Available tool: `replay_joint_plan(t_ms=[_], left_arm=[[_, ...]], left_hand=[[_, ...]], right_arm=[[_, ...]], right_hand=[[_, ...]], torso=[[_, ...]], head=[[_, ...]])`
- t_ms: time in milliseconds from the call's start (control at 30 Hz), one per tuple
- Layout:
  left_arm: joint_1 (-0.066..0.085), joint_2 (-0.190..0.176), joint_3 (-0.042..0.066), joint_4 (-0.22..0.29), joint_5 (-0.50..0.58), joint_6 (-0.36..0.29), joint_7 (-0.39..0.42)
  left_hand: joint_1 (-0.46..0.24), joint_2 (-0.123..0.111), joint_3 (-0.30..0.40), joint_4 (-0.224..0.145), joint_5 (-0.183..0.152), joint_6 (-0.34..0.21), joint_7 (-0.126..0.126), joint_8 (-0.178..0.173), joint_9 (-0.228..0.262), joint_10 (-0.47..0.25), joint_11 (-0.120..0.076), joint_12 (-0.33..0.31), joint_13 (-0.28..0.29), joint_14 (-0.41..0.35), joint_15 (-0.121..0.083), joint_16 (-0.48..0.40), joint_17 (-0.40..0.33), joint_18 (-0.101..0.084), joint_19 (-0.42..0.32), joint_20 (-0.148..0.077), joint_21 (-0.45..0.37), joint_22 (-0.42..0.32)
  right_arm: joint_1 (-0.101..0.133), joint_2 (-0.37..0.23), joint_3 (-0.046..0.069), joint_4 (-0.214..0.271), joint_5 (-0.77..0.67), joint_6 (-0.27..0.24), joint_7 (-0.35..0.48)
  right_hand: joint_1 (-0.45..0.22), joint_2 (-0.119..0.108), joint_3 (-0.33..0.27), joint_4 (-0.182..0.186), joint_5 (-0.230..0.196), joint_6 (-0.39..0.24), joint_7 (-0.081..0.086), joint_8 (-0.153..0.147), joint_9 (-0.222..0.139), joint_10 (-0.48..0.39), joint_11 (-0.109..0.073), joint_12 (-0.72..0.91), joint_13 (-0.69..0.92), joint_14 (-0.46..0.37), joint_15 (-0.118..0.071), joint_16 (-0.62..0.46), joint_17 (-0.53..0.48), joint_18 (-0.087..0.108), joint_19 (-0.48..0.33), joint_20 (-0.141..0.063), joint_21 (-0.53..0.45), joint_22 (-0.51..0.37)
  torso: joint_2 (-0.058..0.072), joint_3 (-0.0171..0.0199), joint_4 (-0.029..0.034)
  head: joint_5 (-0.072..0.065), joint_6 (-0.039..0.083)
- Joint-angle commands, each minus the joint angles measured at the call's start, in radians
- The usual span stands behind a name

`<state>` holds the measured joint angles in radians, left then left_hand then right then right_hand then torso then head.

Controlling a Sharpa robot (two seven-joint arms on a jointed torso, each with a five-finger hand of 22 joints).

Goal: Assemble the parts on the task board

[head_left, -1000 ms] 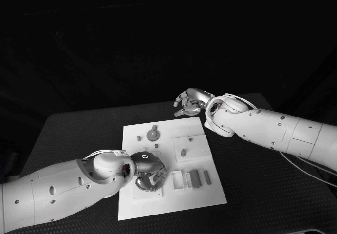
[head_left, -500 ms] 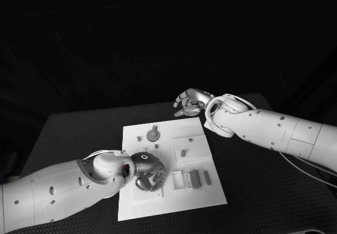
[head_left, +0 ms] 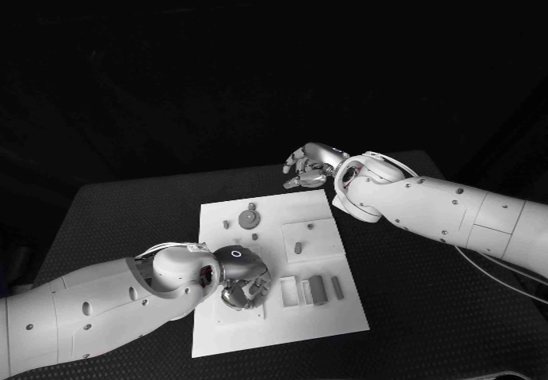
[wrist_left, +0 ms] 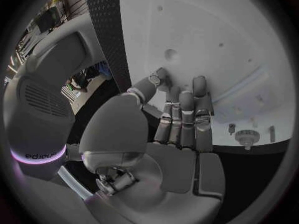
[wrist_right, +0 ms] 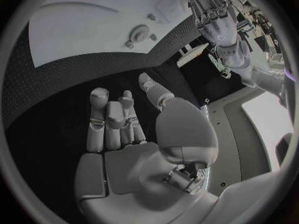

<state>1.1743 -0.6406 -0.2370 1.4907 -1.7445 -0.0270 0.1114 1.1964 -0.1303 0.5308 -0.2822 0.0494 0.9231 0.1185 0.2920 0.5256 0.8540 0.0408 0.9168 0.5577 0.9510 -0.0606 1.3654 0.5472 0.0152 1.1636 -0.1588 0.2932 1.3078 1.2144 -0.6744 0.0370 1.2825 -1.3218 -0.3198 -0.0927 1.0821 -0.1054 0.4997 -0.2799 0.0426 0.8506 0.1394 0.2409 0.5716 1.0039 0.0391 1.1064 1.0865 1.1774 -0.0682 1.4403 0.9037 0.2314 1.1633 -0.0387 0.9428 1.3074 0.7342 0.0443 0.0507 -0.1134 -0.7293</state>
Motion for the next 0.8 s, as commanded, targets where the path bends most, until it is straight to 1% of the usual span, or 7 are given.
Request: replay_joint_plan(t_ms=[33, 200, 367, 433, 633, 700, 800], left_arm=[[-0.001, 0.0, -0.001, -0.002, -0.009, -0.005, 0.017], [-0.002, -0.002, -0.001, -0.001, 0.013, -0.015, 0.024], [-0.002, -0.006, 0.0, 0.0, 0.039, -0.028, 0.034], [-0.002, -0.008, 0.0, -0.001, 0.049, -0.033, 0.036], [-0.002, -0.015, 0.0, -0.004, 0.081, -0.056, 0.04], [-0.002, -0.019, 0.0, -0.006, 0.096, -0.076, 0.045], [-0.002, -0.024, 0.0, -0.008, 0.101, -0.086, 0.046]], left_hand=[[-0.003, 0.01, 0.003, 0.003, 0.0, 0.012, -0.001, 0.005, 0.001, 0.011, 0.001, 0.005, -0.003, 0.005, -0.004, 0.004, -0.001, 0.015, 0.007, -0.001, 0.007, 0.024], [-0.013, 0.023, 0.002, 0.009, 0.0, 0.027, -0.001, 0.011, 0.0, 0.021, -0.003, 0.007, -0.007, 0.012, -0.008, 0.009, -0.001, 0.015, 0.014, -0.004, 0.014, 0.024], [-0.018, 0.042, 0.004, 0.014, 0.0, 0.037, -0.001, 0.015, 0.0, 0.028, -0.006, 0.007, -0.011, 0.017, -0.01, 0.011, -0.001, 0.015, 0.017, -0.006, 0.018, 0.024], [-0.025, 0.054, 0.003, 0.02, 0.0, 0.039, -0.001, 0.015, -0.001, 0.03, -0.006, 0.006, -0.013, 0.018, -0.011, 0.011, -0.001, 0.014, 0.017, -0.007, 0.019, 0.024], [-0.032, 0.062, 0.001, 0.023, 0.0, 0.041, -0.001, 0.014, -0.002, 0.032, -0.007, 0.005, -0.016, 0.02, -0.012, 0.012, -0.002, 0.013, 0.016, -0.008, 0.02, 0.024], [-0.035, 0.062, 0.0, 0.025, 0.0, 0.04, 0.001, 0.013, -0.004, 0.034, -0.008, 0.005, -0.018, 0.021, -0.013, 0.012, -0.002, 0.013, 0.017, -0.009, 0.021, 0.024], [-0.039, 0.06, -0.001, 0.025, 0.0, 0.036, 0.003, 0.009, -0.006, 0.03, -0.007, 0.001, -0.022, 0.02, -0.012, 0.011, -0.003, 0.013, 0.014, -0.009, 0.021, 0.023]], right_arm=[[-0.001, 0.0, 0.0, 0.001, 0.001, 0.009, 0.008], [-0.001, 0.002, 0.0, -0.002, 0.002, 0.01, 0.008], [-0.002, 0.002, 0.0, -0.003, 0.003, 0.011, 0.008], [-0.003, 0.002, 0.0, -0.003, 0.003, 0.01, 0.008], [-0.004, 0.001, 0.0, -0.003, 0.003, 0.01, 0.009], [-0.004, 0.0, 0.0, -0.003, 0.004, 0.01, 0.009], [-0.005, -0.001, 0.0, -0.003, 0.004, 0.009, 0.009]], right_hand=[[-0.011, -0.001, -0.002, 0.003, 0.006, -0.008, 0.017, -0.005, 0.002, -0.003, 0.004, 0.004, -0.001, -0.005, 0.002, -0.001, 0.001, 0.03, -0.001, -0.005, -0.006, 0.008], [-0.011, -0.001, -0.002, 0.004, 0.006, -0.008, 0.017, -0.005, 0.002, -0.003, 0.004, 0.004, -0.001, -0.005, 0.002, -0.001, 0.001, 0.03, -0.001, -0.005, -0.006, 0.008], [-0.012, -0.001, -0.002, 0.004, 0.006, -0.008, 0.017, -0.005, 0.002, -0.003, 0.004, 0.004, -0.001, -0.005, 0.002, -0.001, 0.001, 0.03, -0.001, -0.005, -0.006, 0.008], [-0.013, -0.001, -0.002, 0.004, 0.006, -0.008, 0.017, -0.005, 0.002, -0.003, 0.004, 0.004, -0.001, -0.005, 0.002, -0.001, 0.001, 0.03, -0.001, -0.005, -0.006, 0.008], [-0.014, 0.0, -0.002, 0.005, 0.006, -0.008, 0.017, -0.005, 0.002, -0.003, 0.004, 0.004, -0.002, -0.005, 0.002, -0.001, 0.001, 0.03, -0.001, -0.005, -0.006, 0.008], [-0.015, -0.001, -0.002, 0.005, 0.006, -0.008, 0.017, -0.005, 0.002, -0.003, 0.004, 0.004, -0.002, -0.005, 0.002, -0.001, 0.001, 0.03, -0.001, -0.005, -0.006, 0.008], [-0.016, -0.001, -0.003, 0.006, 0.006, -0.008, 0.017, -0.005, 0.002, -0.003, 0.004, 0.005, -0.002, -0.005, 0.002, -0.001, 0.001, 0.03, -0.001, -0.005, -0.007, 0.008]], torso=[[0.0, -0.0004, 0.0003], [0.0, 0.0002, 0.0005], [0.0, 0.0002, 0.0], [0.0, -0.0001, -0.0004], [0.0, -0.0008, -0.0012], [0.0, -0.001, -0.0009], [0.0, -0.0014, 0.0]], head=[[0.0, 0.0], [0.0, -0.001], [0.001, -0.001], [0.001, 0.0], [-0.001, 0.002], [-0.002, 0.003], [-0.002, 0.003]])
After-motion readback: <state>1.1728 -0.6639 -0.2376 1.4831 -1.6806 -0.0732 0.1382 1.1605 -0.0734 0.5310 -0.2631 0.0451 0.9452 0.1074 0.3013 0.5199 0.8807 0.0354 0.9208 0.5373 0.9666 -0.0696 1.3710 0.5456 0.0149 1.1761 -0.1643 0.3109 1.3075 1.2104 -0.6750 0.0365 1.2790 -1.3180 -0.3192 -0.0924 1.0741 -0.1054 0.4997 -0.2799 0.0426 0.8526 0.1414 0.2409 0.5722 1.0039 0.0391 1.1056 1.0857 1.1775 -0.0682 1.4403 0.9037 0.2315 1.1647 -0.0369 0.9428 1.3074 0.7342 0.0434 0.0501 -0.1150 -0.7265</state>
